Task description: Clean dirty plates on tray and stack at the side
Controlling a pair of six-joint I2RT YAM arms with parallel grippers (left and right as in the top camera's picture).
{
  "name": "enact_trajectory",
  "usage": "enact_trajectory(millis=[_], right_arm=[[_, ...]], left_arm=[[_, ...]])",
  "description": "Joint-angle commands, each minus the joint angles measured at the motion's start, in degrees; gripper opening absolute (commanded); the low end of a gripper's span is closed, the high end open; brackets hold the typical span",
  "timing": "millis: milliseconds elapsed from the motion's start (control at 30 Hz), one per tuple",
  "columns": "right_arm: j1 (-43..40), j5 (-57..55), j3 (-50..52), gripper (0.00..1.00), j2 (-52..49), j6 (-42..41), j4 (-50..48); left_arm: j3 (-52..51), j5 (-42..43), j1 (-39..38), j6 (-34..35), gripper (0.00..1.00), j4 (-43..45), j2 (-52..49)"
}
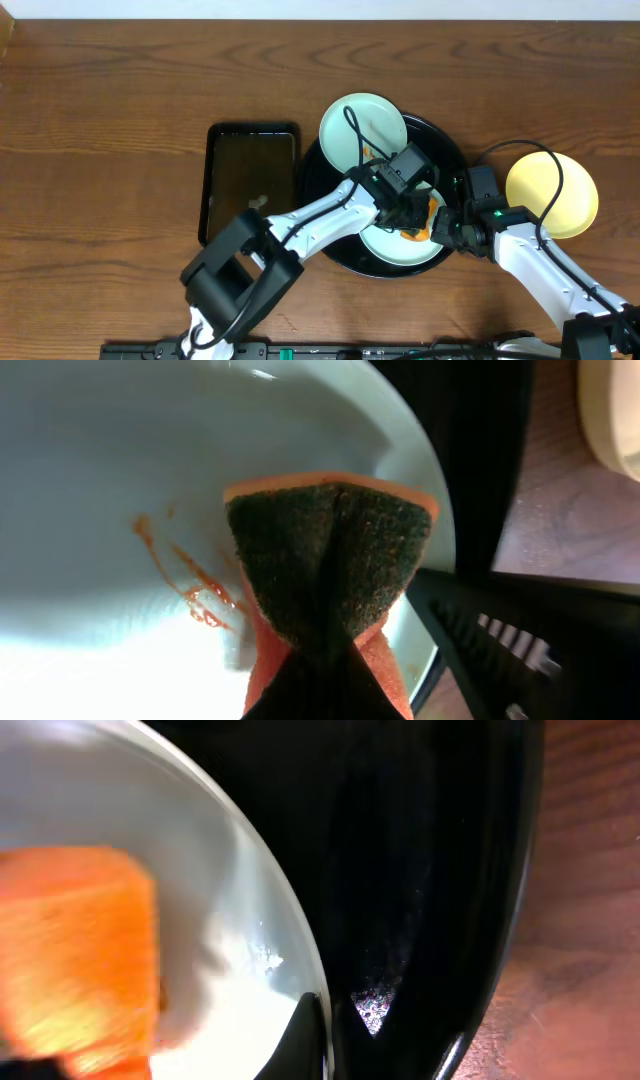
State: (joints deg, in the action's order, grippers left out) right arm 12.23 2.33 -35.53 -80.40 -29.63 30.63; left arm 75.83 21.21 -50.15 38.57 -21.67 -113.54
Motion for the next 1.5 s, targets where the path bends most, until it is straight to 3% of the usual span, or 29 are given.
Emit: enact_trajectory(millis=[0,200,333,500,700,1033,1167,1267,1467], right_arm=[[-0.15,-1.42,0.09,0.01,-0.42,1.03,0.48],[-0.15,-1.42,0.09,0.01,-0.42,1.03,0.55],[-0.15,-1.44,0.09,0.01,-0.42,1.03,1.51],[-0.15,-1.44,0.09,0.01,-0.42,1.03,1.92],[-0.15,-1.44,0.09,0.01,-0.42,1.05,1.99],[-0.15,-1.44,0.09,0.01,-0.42,1.03,1.75],[-0.15,-1.42,0.09,0.11,-0.42,1.01,-0.31],[-0.15,-1.22,0.09,0.02,-0.42,1.03,-0.63],[-0.15,2.54,0.39,0.01,-0.42,1.05,-1.36]], left_arm=[[-0.2,4.15,-0.09,1.18,0.07,2.14,-2.03],[-0.24,0.5,-0.61,-0.11,0.07,3.5,-3.61],[-0.24,-13.79,-0.17,-2.97,0.07,-0.74,-3.61],[-0.24,-22.84,0.94,-8.61,0.07,-1.42,-3.61],[-0.22,-23.45,2.38,-11.06,0.07,-5.2,-2.51],[-0.22,-23.43,6.1,-12.87,0.07,-19.23,14.69],[-0.22,-23.69,10.4,-13.38,0.07,-23.54,19.93],[-0.22,-25.4,15.08,-13.46,0.07,-25.92,21.59],[-0.28,-25.55,26.75,-13.49,0.08,-27.34,21.46]])
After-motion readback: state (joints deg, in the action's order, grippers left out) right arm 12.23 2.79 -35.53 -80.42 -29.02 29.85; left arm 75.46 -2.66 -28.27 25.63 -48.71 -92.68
